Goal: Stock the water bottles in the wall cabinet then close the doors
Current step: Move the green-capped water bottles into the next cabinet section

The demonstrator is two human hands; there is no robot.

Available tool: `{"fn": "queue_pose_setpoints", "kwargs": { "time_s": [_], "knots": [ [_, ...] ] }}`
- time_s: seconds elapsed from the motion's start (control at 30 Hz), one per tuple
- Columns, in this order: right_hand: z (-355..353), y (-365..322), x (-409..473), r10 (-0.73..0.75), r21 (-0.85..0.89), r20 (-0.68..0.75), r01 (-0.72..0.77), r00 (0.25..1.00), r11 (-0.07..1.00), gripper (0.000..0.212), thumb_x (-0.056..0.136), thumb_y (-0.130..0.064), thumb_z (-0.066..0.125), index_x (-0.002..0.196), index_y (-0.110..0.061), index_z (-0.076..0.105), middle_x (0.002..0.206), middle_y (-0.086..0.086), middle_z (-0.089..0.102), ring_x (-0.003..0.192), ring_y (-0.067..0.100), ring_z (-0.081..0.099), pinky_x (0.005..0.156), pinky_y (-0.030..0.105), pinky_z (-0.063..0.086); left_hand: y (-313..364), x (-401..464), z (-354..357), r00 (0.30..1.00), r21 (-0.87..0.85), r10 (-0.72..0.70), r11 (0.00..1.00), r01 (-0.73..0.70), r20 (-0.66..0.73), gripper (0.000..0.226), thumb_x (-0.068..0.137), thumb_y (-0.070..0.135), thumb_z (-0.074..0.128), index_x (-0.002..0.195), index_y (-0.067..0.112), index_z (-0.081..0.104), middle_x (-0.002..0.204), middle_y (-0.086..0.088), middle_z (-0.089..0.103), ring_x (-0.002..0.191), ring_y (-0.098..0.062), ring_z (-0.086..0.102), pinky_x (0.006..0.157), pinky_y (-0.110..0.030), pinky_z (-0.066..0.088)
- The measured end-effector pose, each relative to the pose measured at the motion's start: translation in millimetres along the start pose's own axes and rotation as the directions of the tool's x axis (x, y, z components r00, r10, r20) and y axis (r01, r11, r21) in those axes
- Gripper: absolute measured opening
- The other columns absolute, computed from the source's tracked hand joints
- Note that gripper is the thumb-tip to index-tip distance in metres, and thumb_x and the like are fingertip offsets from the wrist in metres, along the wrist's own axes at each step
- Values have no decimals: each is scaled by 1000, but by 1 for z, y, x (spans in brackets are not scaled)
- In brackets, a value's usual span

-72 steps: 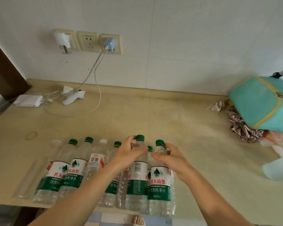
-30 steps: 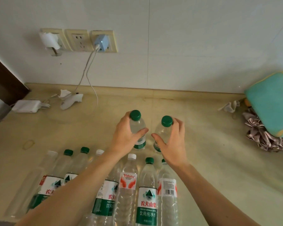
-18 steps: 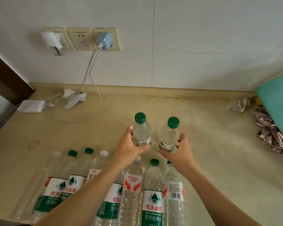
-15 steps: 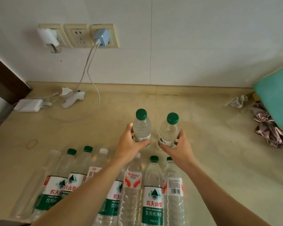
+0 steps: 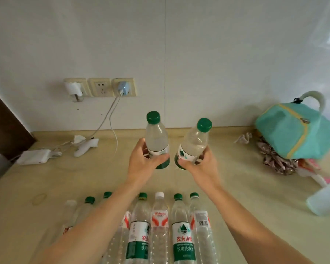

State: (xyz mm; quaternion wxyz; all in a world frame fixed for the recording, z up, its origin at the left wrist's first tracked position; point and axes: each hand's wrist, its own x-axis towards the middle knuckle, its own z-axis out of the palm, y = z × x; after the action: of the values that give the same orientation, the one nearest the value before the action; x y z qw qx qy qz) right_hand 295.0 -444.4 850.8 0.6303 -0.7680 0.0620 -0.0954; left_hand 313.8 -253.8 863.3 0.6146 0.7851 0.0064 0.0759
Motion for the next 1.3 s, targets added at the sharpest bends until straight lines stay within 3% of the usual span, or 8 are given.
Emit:
{"fn": "queue_pose_setpoints", "kwargs": {
  "time_s": [0.07,0.17,0.33,0.63,0.8,0.97,1.1,1.3],
  "knots": [
    [-2,-41,-10,-80,39,-13,81,997,996,57,71,-23,90,110,-43,54,98,-36,68,92,-13,65,65,4,49,37,-1,-16,997,-37,71,997,-71,-8,56,70,25,92,114,32,58,105,18,71,93,9,65,71,-7,50],
    [-10,-101,-25,-191,81,-53,195,980,978,52,71,-26,90,110,-41,58,99,-32,70,92,-10,65,66,4,48,93,-4,-41,981,-94,189,977,-191,-33,53,72,26,91,115,28,60,99,19,72,91,10,64,68,-3,47],
    [-29,-190,-55,-346,76,-94,353,934,933,45,74,-37,87,108,-46,59,100,-35,69,93,-14,62,66,8,51,184,-20,-77,931,-149,359,919,-364,-58,52,73,35,89,117,31,61,105,18,71,96,3,66,73,-12,49],
    [-52,-317,-86,-579,75,-172,596,797,799,43,74,-39,87,111,-36,67,103,-19,74,94,-1,68,70,13,54,310,-46,-119,743,-272,669,710,-649,-26,37,80,17,86,110,30,69,101,14,76,95,-2,69,74,-8,51],
    [-76,-383,-76,-647,54,-178,664,742,746,47,65,-45,87,107,-33,70,99,-16,77,87,-1,70,70,17,54,373,-38,-131,643,-222,763,618,-754,-61,38,77,18,88,107,31,69,98,17,76,94,0,70,72,-7,50],
    [-110,-441,-50,-708,-14,-204,721,676,693,38,73,-38,89,105,-32,71,95,-17,77,83,-1,71,65,12,52,431,-22,-142,555,-149,824,538,-829,-116,40,77,21,89,110,32,69,98,16,76,93,-2,71,72,-11,54],
    [-135,-473,-19,-709,-41,-249,724,660,688,32,75,-33,88,100,-35,69,88,-22,75,79,-6,70,59,9,51,467,-2,-136,599,-157,793,582,-798,-107,38,76,25,89,108,32,70,97,11,77,90,-8,73,77,-27,58],
    [-149,-481,40,-619,-54,-244,627,746,777,45,75,-32,89,114,-28,67,99,-11,73,89,4,69,69,22,50,487,44,-95,760,-154,649,747,-647,-46,30,77,22,88,98,30,67,86,13,76,85,-7,72,68,-23,49]
  ]
}}
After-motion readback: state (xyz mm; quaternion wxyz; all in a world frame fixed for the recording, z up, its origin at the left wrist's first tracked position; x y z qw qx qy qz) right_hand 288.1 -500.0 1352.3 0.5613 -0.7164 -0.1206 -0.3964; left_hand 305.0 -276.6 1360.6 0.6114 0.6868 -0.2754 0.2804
